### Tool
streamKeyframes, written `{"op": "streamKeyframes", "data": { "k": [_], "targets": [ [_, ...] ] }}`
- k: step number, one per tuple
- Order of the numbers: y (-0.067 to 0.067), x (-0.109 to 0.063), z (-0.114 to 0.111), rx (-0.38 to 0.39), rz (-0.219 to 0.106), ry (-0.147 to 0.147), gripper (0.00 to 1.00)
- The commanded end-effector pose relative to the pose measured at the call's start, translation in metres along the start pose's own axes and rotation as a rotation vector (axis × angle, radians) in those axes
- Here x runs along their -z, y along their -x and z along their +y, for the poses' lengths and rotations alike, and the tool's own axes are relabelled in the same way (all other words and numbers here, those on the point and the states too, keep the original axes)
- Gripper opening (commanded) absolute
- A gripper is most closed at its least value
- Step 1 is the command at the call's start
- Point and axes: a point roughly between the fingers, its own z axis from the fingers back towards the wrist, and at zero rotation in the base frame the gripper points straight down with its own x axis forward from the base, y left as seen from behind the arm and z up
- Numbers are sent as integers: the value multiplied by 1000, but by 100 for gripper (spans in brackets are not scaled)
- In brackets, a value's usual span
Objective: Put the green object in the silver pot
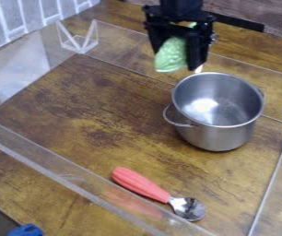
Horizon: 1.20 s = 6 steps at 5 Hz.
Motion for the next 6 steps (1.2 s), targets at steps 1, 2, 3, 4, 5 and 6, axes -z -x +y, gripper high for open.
{"op": "streamKeyframes", "data": {
  "k": [1, 2, 3, 4, 5, 6],
  "targets": [
    [-11, -24, -31, 39, -80, 4, 0],
    [-12, -22, -46, 36, -87, 11, 0],
    [-8, -18, -52, 67, -77, 24, 0],
    [-5, -16, -54, 97, -57, 32, 100],
    [2, -15, -42, 129, -34, 36, 100],
    [8, -13, -32, 177, -11, 46, 100]
  ]
}}
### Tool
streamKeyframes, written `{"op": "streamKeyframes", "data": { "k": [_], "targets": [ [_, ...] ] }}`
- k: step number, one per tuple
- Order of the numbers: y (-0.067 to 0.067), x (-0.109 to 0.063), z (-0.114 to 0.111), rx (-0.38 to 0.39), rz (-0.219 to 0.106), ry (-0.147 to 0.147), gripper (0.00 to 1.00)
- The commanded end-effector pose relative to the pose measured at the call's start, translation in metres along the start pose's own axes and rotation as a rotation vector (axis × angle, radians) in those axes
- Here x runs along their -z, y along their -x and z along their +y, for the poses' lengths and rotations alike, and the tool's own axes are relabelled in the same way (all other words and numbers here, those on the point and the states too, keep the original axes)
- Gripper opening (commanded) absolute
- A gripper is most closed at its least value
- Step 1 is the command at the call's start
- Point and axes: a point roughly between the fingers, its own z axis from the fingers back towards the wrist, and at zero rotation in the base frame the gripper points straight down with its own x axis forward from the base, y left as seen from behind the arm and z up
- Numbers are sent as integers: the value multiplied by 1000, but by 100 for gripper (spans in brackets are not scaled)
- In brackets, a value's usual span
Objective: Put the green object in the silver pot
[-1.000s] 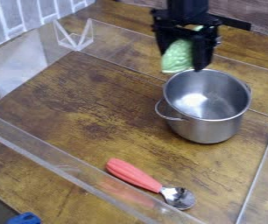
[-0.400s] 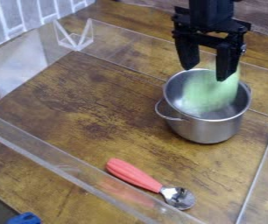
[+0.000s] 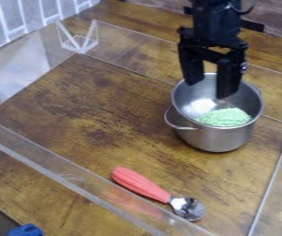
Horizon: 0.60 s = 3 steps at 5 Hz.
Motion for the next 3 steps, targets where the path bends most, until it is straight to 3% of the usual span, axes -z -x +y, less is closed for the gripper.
{"op": "streamKeyframes", "data": {
  "k": [1, 3],
  "targets": [
    [4, -16, 9, 29, -44, -12, 100],
    [9, -14, 24, 21, -26, -35, 100]
  ]
}}
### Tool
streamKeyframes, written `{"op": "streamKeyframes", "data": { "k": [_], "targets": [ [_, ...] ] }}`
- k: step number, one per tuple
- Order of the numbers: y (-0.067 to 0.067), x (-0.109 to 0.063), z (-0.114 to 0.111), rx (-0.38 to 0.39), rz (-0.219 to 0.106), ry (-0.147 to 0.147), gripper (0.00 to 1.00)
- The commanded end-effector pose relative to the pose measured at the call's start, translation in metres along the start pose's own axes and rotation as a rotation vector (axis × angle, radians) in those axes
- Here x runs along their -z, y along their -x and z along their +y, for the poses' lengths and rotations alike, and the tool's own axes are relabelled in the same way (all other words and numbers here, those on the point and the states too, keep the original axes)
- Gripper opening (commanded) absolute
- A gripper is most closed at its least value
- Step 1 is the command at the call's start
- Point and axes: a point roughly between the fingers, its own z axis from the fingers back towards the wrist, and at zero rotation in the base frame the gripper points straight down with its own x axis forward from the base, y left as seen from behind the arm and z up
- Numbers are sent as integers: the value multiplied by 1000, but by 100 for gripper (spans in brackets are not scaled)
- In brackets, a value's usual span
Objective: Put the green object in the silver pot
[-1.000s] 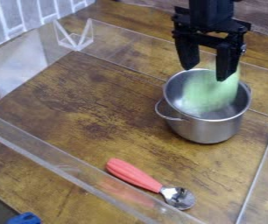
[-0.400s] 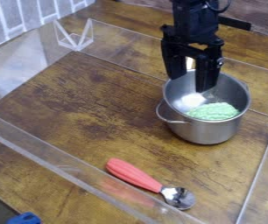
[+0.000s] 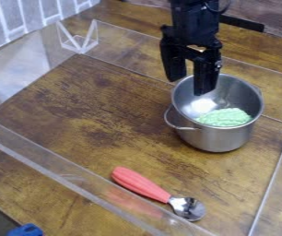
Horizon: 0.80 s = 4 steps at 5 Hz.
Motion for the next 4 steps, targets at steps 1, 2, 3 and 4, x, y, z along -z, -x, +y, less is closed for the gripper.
{"op": "streamKeyframes", "data": {
  "k": [1, 2, 3, 4],
  "targets": [
    [3, -15, 11, -37, -34, -30, 100],
    [9, -10, 13, -46, -27, -44, 100],
    [2, -16, 4, -21, -22, -45, 100],
    [-9, -31, -6, 12, -40, -69, 100]
  ]
}}
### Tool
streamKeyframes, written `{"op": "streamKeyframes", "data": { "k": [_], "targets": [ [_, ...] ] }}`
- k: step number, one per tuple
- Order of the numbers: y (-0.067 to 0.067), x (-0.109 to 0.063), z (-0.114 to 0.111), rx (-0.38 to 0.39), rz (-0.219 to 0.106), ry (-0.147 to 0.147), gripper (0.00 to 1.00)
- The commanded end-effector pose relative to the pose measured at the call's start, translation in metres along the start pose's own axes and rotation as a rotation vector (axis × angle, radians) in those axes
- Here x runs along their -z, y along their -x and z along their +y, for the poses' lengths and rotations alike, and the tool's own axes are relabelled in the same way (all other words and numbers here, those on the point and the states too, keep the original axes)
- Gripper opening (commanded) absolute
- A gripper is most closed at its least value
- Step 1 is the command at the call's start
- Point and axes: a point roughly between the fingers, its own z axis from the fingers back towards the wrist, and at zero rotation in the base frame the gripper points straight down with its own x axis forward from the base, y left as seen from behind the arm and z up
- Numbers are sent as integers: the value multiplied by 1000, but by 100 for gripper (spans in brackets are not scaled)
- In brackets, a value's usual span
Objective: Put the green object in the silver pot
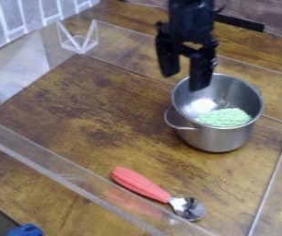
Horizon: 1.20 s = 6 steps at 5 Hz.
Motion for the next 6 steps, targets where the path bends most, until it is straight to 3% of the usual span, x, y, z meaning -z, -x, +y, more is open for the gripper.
{"op": "streamKeyframes", "data": {
  "k": [1, 2, 3, 5, 6],
  "targets": [
    [-8, -40, -5, -43, -89, -64, 100],
    [-13, -41, -7, -103, -97, -77, 100],
    [-12, -30, 5, -96, -89, -71, 100],
    [-13, -25, -10, 54, -56, -38, 100],
    [-13, -25, -6, 1, -53, -37, 100]
  ]
}}
